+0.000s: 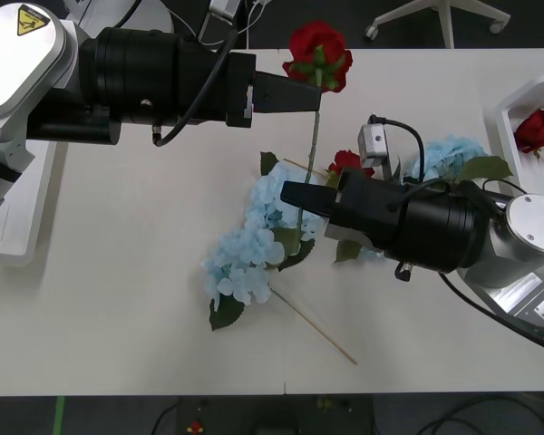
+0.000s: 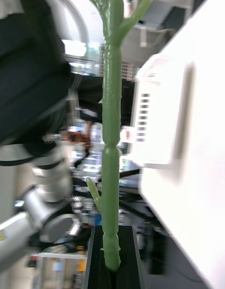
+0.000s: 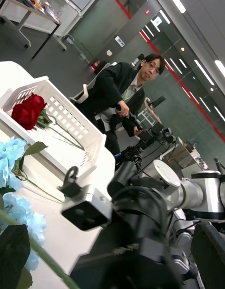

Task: Put the red flowers into the right box and the blue flowers into the left box

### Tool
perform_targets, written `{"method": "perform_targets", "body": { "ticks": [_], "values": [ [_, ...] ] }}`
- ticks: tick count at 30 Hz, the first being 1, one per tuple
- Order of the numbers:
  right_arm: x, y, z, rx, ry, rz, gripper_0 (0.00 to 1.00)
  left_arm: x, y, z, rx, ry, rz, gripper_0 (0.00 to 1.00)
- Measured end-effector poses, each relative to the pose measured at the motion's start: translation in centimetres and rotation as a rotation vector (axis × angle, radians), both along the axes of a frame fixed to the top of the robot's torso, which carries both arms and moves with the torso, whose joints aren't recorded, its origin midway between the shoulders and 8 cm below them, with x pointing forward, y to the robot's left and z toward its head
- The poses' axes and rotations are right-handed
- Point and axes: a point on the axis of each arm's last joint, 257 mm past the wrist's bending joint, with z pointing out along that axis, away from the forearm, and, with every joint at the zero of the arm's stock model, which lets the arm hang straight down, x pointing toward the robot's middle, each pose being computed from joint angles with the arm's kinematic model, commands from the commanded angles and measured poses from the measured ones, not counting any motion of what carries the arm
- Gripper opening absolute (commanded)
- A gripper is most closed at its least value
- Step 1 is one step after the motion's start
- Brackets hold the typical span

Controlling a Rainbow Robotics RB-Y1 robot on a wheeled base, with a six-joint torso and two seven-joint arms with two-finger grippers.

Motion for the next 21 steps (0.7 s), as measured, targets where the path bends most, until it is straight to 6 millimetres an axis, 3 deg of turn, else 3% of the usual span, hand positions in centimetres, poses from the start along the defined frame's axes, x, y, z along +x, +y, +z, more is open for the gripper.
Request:
{"method": "perform_targets", "body": {
  "ticks": [6, 11, 16, 21],
  "values": [
    [5.9, -5.7, -5.8, -0.224, 0.013, -0.121, 0.00, -0.1, 0.2, -0.7, -0.008, 0.023, 0.005, 1.00],
    [11.0, -13.3, -9.5, -0.481, -0.019, -0.215, 0.00, 0.5, 1.0, -0.5, -0.005, 0.022, 0.024, 1.00],
    [14.9, -22.2, -9.7, -0.709, -0.050, -0.301, 0.00, 2.0, 4.3, -1.1, 0.060, 0.000, 0.086, 1.00],
    [16.4, -31.2, -8.3, -0.926, -0.077, -0.381, 0.00, 3.3, 8.0, -1.9, 0.143, 0.062, 0.161, 1.00]
  ]
}}
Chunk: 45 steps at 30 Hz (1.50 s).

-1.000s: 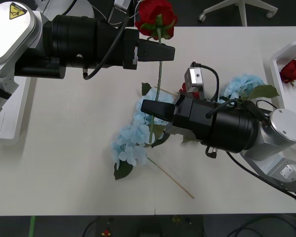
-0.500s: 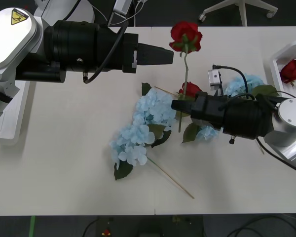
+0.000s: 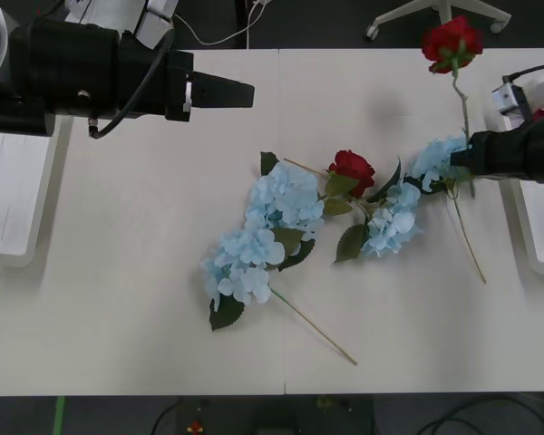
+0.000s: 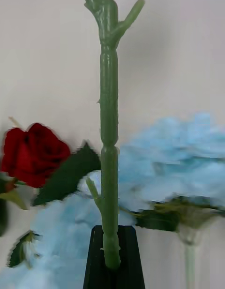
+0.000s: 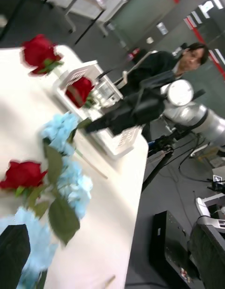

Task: Put the red flowers into the right box and the blue flowers into the left box

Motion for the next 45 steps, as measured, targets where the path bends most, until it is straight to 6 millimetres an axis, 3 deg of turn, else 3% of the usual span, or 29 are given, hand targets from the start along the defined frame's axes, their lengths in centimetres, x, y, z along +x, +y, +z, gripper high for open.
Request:
{"method": "perform_targets", "body": {
  "ticks": [6, 9, 13, 16, 20, 24, 28, 30, 34, 38, 41, 45],
  "values": [
    [-0.9, -11.0, 1.3, -0.230, 0.030, -0.114, 0.00, 0.4, 2.5, 0.0, -0.001, 0.284, 0.128, 1.00],
    [-2.3, -16.1, 1.0, -0.324, 0.077, -0.177, 0.00, 0.8, 3.3, -0.2, 0.006, 0.347, 0.173, 1.00],
    [-4.2, -21.6, -0.3, -0.409, 0.145, -0.253, 0.00, 1.6, 4.5, -1.1, 0.053, 0.316, 0.212, 1.00],
    [-5.4, -24.4, -1.3, -0.448, 0.182, -0.302, 0.00, 2.1, 5.5, -1.8, 0.088, 0.302, 0.242, 1.00],
    [-6.6, -27.3, -2.1, -0.515, 0.213, -0.333, 0.00, 3.0, 7.0, -2.9, 0.116, 0.300, 0.297, 1.00],
    [-6.4, -30.1, -1.7, -0.617, 0.178, -0.357, 0.00, 3.9, 8.6, -3.9, 0.136, 0.300, 0.342, 1.00],
    [-6.0, -32.7, -1.6, -0.764, 0.134, -0.358, 0.00, 5.2, 9.8, -3.0, 0.063, 0.276, 0.336, 1.00],
    [-5.9, -34.0, -2.0, -0.840, 0.118, -0.348, 0.00, 6.3, 11.0, -2.5, 0.043, 0.165, 0.309, 1.00],
    [-7.0, -35.1, -3.7, -0.913, 0.149, -0.322, 0.00, 7.1, 12.1, -3.2, 0.159, -0.143, 0.232, 1.00],
    [-7.6, -35.5, -4.6, -0.959, 0.172, -0.297, 0.02, 7.3, 12.4, -3.8, 0.176, -0.073, 0.272, 1.00],
    [-7.8, -35.7, -4.8, -0.980, 0.180, -0.288, 0.46, 7.7, 12.3, -3.5, 0.117, 0.050, 0.336, 1.00],
    [-7.8, -35.6, -4.8, -0.977, 0.179, -0.288, 0.68, 8.3, 12.3, -3.4, 0.098, 0.016, 0.364, 1.00]
  ]
}}
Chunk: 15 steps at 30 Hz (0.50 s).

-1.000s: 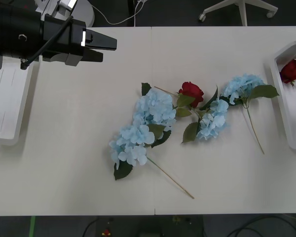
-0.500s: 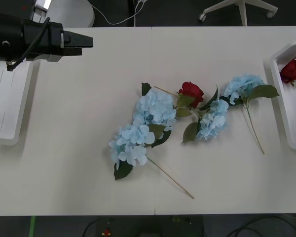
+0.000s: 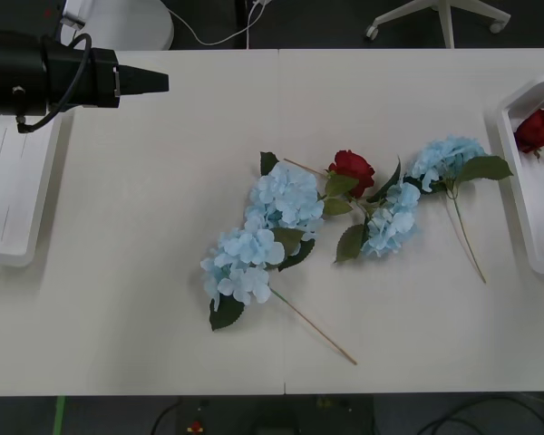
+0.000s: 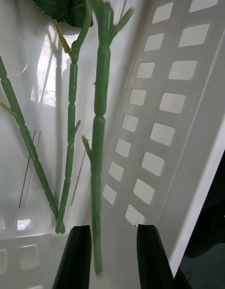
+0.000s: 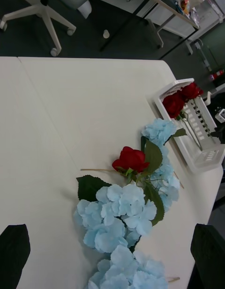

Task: Put the red flowers into the right box and the blue flowers into the left box

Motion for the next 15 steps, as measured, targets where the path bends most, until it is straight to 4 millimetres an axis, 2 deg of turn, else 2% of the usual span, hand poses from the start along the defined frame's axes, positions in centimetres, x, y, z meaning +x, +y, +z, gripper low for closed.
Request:
{"method": "perform_targets", "body": {
  "ticks": [5, 8, 11, 15],
  "values": [
    [0.4, 1.2, -0.3, 0.066, -0.020, -0.010, 0.75, -0.7, -0.3, -0.6, -0.022, -0.013, -0.016, 1.00],
    [0.0, 2.8, -0.4, 0.145, 0.019, -0.042, 0.78, -1.3, -0.6, -0.4, -0.062, 0.012, -0.034, 1.00],
    [-0.9, 6.2, 0.1, 0.274, 0.102, -0.064, 0.79, -1.8, -0.5, 0.0, -0.089, 0.005, -0.069, 1.00],
    [-0.1, 11.4, 3.0, 0.392, 0.131, 0.007, 0.80, -1.6, 0.6, -0.2, -0.032, -0.126, -0.117, 1.00]
  ]
}}
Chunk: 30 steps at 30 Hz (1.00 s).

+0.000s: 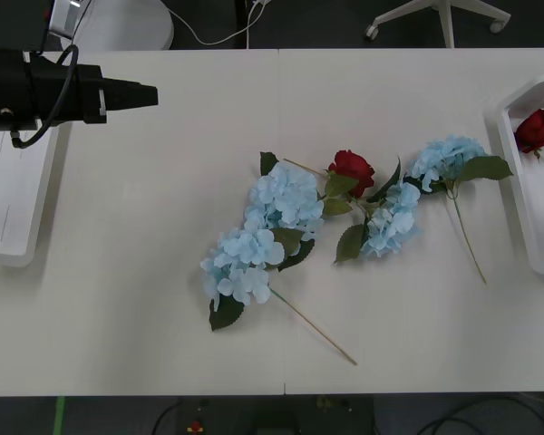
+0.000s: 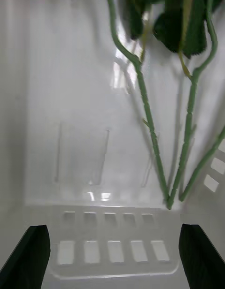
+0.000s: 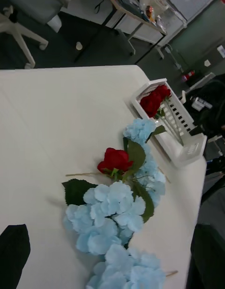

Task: Put the red flowers into the right box and the blue flowers into the left box

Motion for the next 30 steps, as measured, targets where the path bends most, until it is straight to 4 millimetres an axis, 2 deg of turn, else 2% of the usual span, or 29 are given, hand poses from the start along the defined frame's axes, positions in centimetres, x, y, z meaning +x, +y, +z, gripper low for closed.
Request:
{"method": "perform_targets", "body": {
  "ticks": [3, 8, 11, 14, 16, 19, 22, 25, 28, 30],
  "values": [
    [1.0, 3.5, 1.7, 0.031, -0.015, 0.076, 0.80, 0.2, 0.4, -0.1, 0.041, -0.090, -0.022, 1.00],
    [2.2, 8.6, 1.9, 0.069, -0.027, 0.142, 0.80, 0.0, 0.5, 1.2, -0.058, -0.104, -0.032, 1.00],
    [2.7, 11.7, 1.0, 0.107, -0.027, 0.154, 0.80, -0.2, 0.3, 1.4, -0.067, -0.206, -0.061, 1.00],
    [2.9, 14.9, -0.4, 0.146, -0.021, 0.132, 0.80, -0.4, -0.1, 0.7, 0.031, -0.426, -0.113, 1.00],
    [3.1, 16.6, -1.6, 0.168, -0.026, 0.113, 0.80, -0.5, -0.4, 0.9, 0.052, -0.525, -0.128, 1.00],
    [3.1, 18.6, -3.5, 0.188, -0.016, 0.111, 0.79, -0.1, -0.7, 1.2, 0.020, -0.522, -0.101, 1.00],
    [3.2, 20.4, -4.8, 0.210, -0.015, 0.121, 0.80, 1.9, -0.5, 1.2, 0.043, -0.559, -0.003, 1.00],
    [3.7, 21.7, -5.3, 0.239, -0.028, 0.118, 0.80, 3.4, 0.0, 1.7, 0.191, -0.816, 0.040, 1.00],
    [4.1, 22.3, -6.0, 0.258, -0.034, 0.110, 0.80, 5.3, 1.0, 2.5, 0.461, -1.116, 0.096, 1.00],
    [4.3, 22.4, -6.5, 0.264, -0.037, 0.102, 0.80, 6.4, 1.9, 2.9, 0.626, -1.215, 0.146, 1.00]
  ]
}}
